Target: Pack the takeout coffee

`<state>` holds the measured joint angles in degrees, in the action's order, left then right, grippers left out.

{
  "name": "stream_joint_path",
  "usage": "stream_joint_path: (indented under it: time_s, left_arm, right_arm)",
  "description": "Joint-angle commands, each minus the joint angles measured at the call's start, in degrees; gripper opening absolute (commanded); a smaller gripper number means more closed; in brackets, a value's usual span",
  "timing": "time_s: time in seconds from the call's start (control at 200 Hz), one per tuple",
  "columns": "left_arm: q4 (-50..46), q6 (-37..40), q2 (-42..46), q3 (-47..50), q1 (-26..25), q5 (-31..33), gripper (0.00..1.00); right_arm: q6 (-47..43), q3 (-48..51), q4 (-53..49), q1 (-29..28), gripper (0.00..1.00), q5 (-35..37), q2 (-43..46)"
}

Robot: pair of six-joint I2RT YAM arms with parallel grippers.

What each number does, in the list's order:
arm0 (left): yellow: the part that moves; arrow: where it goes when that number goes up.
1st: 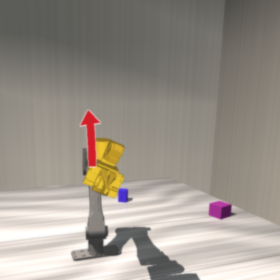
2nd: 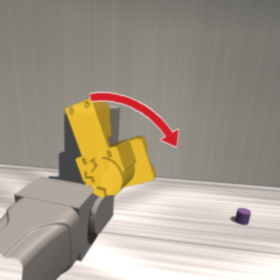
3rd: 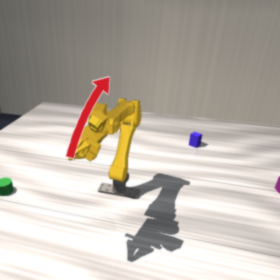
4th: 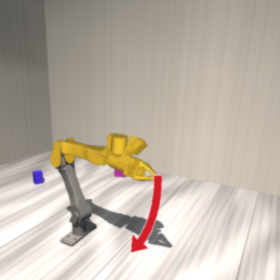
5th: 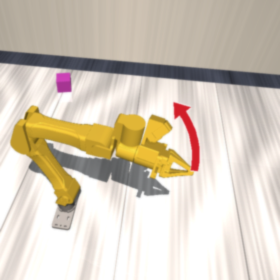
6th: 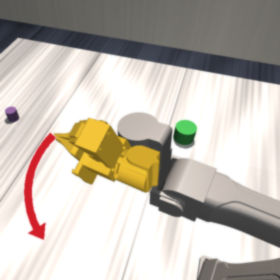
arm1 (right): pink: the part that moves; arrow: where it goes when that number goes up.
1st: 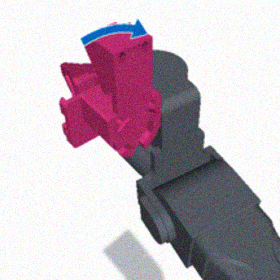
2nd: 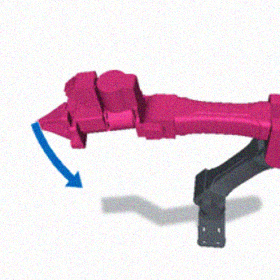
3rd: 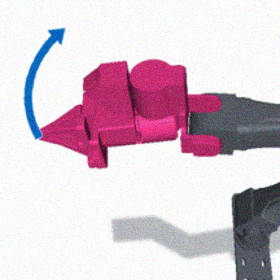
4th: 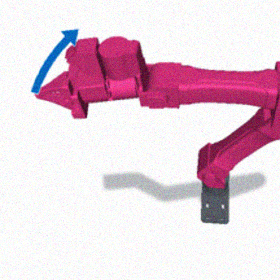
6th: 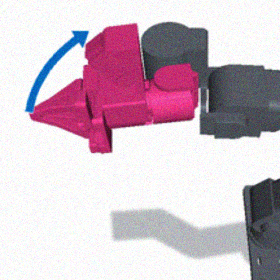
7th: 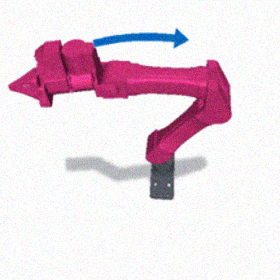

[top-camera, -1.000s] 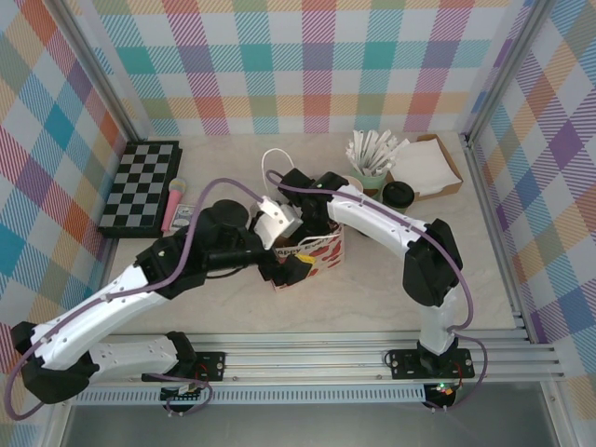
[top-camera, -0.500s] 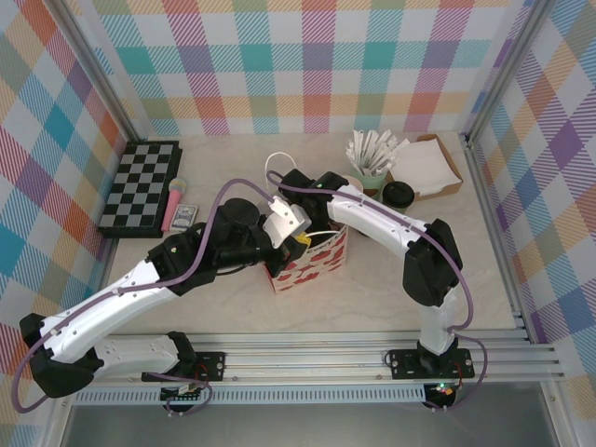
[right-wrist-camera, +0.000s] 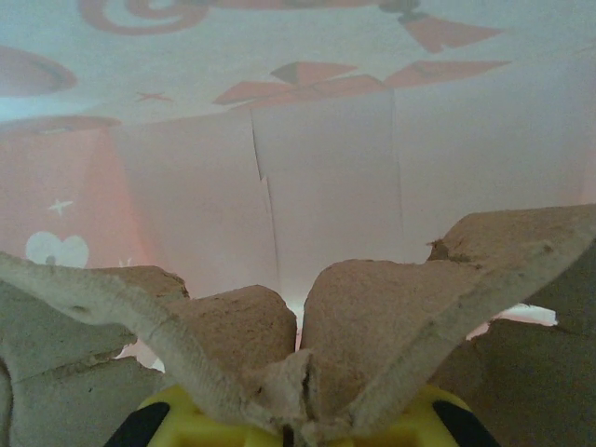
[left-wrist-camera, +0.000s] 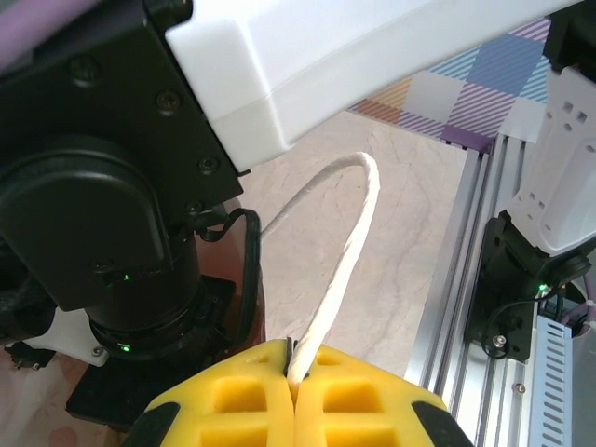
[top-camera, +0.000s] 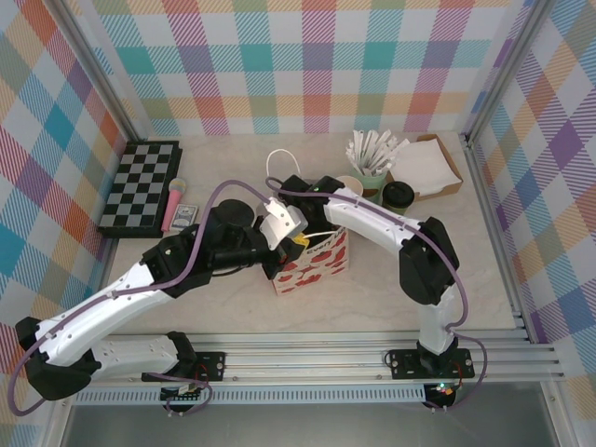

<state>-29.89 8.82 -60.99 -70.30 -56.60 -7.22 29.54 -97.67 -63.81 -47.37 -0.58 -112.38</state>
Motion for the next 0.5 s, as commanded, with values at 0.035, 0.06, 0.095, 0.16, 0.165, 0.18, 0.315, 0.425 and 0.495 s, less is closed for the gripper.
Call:
stream_joint_path:
  time_s: [0.035, 0.06, 0.095, 0.16, 0.165, 0.18, 0.315, 0.425, 0.495]
  left_arm:
    - [0.2, 1.0, 1.3, 0.4, -0.8, -2.3, 0.0]
    - [0.1, 1.1, 1.2, 0.4, -0.8, -2.2, 0.0]
    - [0.0, 1.0, 1.1, 0.4, -0.8, -2.1, 0.0]
    - [-0.6, 0.6, 0.9, 0.3, -0.8, -0.8, 0.0]
    - [-0.6, 0.6, 0.9, 0.3, -0.8, -0.7, 0.02]
    - [-0.8, 0.4, 0.7, 0.1, -0.8, -0.2, 0.06]
    - [-2.4, -3.8, 3.0, 0.6, -0.5, 8.5, 0.57]
    - [-0.6, -10.2, 9.6, 5.0, 1.8, 14.2, 0.78]
    - [-1.3, -16.9, 13.4, 7.0, 3.6, 20.9, 0.87]
  right_arm:
    - [-1.2, 1.6, 1.1, -0.5, 0.0, 0.1, -0.6]
    - [-1.4, 1.8, 1.4, -0.4, 0.0, -0.1, -0.6]
    - [-1.7, 2.2, 1.7, -0.4, 0.0, -0.2, -0.6]
    - [-1.8, 2.6, 2.0, -0.5, 0.0, -0.4, -0.4]
    - [-1.8, 2.6, 2.0, -0.5, 0.0, -0.4, -0.4]
    - [-1.8, 2.7, 2.0, -0.6, 0.0, -0.4, -0.3]
    - [-1.8, 3.2, 2.9, -0.8, 0.0, -0.4, 1.3]
    - [-1.4, 3.9, 4.4, -1.0, 0.0, -0.2, 2.9]
    - [-1.2, 4.5, 5.1, -1.2, 0.0, -0.1, 3.6]
